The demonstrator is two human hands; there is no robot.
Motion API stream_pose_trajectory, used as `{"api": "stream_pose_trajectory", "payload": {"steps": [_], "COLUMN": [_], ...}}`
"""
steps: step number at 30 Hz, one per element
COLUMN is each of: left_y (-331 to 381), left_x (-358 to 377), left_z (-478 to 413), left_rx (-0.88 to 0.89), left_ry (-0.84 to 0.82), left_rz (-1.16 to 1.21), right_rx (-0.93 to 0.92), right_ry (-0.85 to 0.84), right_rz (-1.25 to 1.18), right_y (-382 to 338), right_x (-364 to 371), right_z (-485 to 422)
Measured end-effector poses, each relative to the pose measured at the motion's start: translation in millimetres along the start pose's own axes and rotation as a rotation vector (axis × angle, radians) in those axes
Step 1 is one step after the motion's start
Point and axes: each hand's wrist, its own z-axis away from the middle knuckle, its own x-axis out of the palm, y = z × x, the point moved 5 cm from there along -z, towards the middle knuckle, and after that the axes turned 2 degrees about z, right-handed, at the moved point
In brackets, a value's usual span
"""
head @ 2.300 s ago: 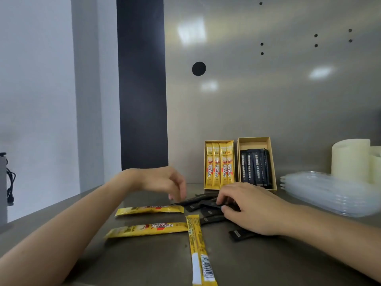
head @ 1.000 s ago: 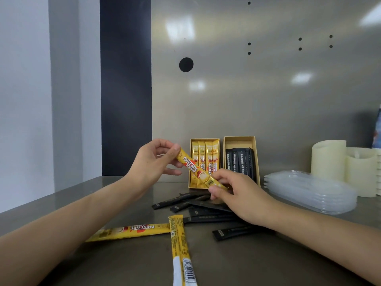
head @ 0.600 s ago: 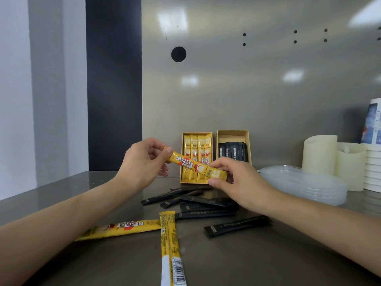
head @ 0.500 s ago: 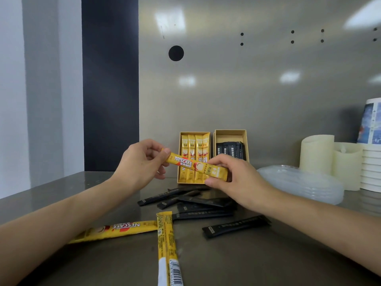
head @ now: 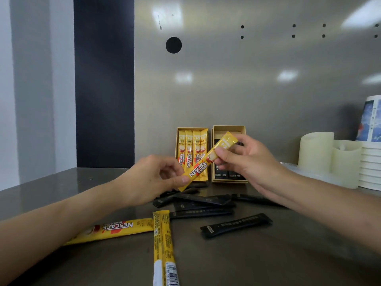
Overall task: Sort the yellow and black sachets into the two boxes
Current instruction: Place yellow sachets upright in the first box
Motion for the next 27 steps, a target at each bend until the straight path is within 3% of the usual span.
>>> {"api": "stream_pose_trajectory", "payload": {"steps": [14,21,27], "left_y": [2.7,1.7,-11.0], "left_x": [1.3,-15.2,-21.5], "left_z": [2.9,1.6,1.4], "left_rx": [0.034,-0.001,-0.097], "left_ry": [-0.021,0.137,0.095], "left_rz": [-0.068,-0.292,-0.499], "right_rx": [0.023,-0.066,-0.136], "right_ry": [-0.073,0.105,0.141], "right_rz": [0.155,0.205,0.585], "right_y": [10.4,3.7,-8.0], "right_x": [20.4,-0.7,-6.4], "right_z": [12.9,-0.2,-20.5]}}
